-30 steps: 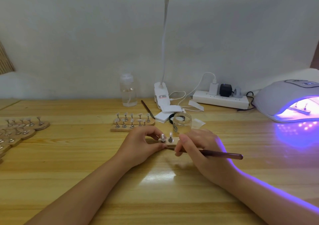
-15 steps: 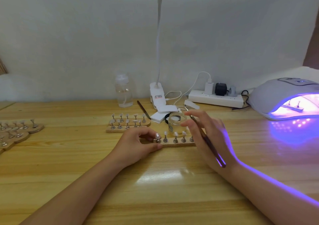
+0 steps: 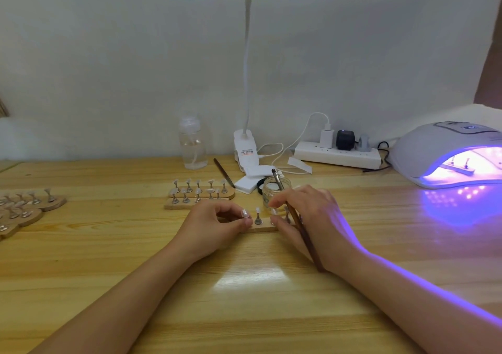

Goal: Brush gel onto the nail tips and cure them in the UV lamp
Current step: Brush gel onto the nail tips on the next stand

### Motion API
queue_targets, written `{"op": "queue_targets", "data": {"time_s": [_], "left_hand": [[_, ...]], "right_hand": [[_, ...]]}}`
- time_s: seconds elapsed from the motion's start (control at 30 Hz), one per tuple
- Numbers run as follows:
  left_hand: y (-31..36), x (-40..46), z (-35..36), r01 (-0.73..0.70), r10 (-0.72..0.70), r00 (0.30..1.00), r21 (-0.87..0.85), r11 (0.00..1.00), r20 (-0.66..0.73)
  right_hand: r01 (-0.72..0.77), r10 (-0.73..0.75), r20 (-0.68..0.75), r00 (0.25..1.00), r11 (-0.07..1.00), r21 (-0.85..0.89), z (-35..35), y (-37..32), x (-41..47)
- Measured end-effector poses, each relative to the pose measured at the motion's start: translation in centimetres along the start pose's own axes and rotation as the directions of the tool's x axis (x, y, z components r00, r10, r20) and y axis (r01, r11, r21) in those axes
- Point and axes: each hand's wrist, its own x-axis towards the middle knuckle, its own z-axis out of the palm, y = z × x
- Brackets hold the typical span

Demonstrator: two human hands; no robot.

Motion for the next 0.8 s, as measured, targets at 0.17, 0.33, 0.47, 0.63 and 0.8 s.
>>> {"op": "queue_targets", "data": {"time_s": [0.17,0.33,0.47,0.63,0.8], "left_hand": [[0.1,-0.1,0.0,-0.025,0.025,1.0,0.024,0.999,0.013],[-0.3,-0.2,0.2,-0.077,0.078,0.997,0.113,0.991,-0.009],[-0.2,-0.7,0.2,-0.299,0.325,0.945,0.283,0.911,-0.048],[0.2,-0.7,0.7,-0.505,0.565,0.823,0.382,0.774,-0.057],[0.3,-0.8,0.8,-0.539,0.603,0.79,0.339,0.771,-0.115]], "right_hand": [[0.028,-0.027,-0.017,0.999,0.999,0.026,0.0,0.2,-0.1],[0.07,-0.068,-0.043,0.997,0.996,0.054,0.0,0.5,-0.3],[0.09,-0.076,-0.124,0.989,0.99,0.108,-0.3,0.1,-0.2],[0.104,-0.071,-0.136,0.988,0.962,0.252,-0.4,-1.0,-0.4],[0.084,-0.042,-0.128,0.991,0.937,0.34,-0.6,-1.6,-0.4]]}}
